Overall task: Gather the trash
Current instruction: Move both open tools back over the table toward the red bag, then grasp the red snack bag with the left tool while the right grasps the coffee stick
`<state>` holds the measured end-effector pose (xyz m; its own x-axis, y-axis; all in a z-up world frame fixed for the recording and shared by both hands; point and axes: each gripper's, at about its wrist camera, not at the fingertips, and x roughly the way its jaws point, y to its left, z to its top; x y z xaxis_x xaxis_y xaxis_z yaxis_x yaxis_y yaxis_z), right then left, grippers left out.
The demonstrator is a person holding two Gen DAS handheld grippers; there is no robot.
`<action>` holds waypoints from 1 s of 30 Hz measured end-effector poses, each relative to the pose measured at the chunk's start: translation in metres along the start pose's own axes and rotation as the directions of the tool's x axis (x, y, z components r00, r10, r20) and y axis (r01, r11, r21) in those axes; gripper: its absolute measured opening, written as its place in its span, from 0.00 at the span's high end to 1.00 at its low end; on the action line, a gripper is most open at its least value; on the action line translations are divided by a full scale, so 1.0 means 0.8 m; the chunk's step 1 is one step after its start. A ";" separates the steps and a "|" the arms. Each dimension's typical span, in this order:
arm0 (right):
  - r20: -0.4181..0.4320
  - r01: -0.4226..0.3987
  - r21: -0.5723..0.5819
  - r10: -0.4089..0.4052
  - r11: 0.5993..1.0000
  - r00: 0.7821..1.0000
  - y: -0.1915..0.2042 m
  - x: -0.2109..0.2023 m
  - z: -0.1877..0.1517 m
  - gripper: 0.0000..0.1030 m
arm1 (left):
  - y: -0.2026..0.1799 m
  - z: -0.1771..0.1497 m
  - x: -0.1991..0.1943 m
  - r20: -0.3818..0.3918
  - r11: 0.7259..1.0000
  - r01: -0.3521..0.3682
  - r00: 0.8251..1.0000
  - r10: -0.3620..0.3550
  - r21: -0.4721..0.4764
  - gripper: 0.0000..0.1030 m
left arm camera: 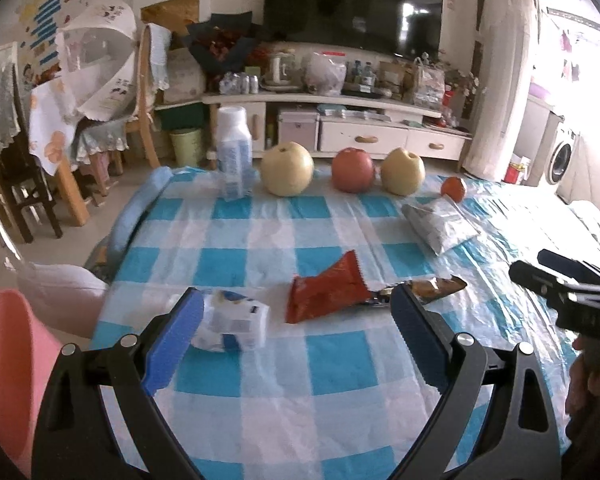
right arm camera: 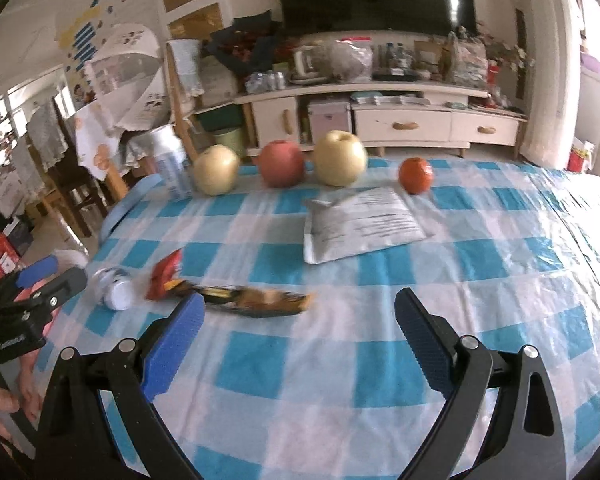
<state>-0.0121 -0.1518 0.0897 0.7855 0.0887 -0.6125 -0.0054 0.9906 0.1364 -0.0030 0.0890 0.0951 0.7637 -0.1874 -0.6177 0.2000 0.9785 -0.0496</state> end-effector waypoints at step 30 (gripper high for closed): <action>-0.108 0.032 0.049 -0.027 0.998 0.994 -0.076 0.158 0.074 0.08 | -0.039 0.001 0.133 -0.137 0.999 0.047 0.990 -0.046 0.001 0.51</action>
<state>0.1241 -0.2069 0.0503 0.7139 0.0728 -0.6965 0.0504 0.9867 0.1548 0.0724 0.0385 0.0321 0.6626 -0.2190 -0.7163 0.2366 0.9685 -0.0774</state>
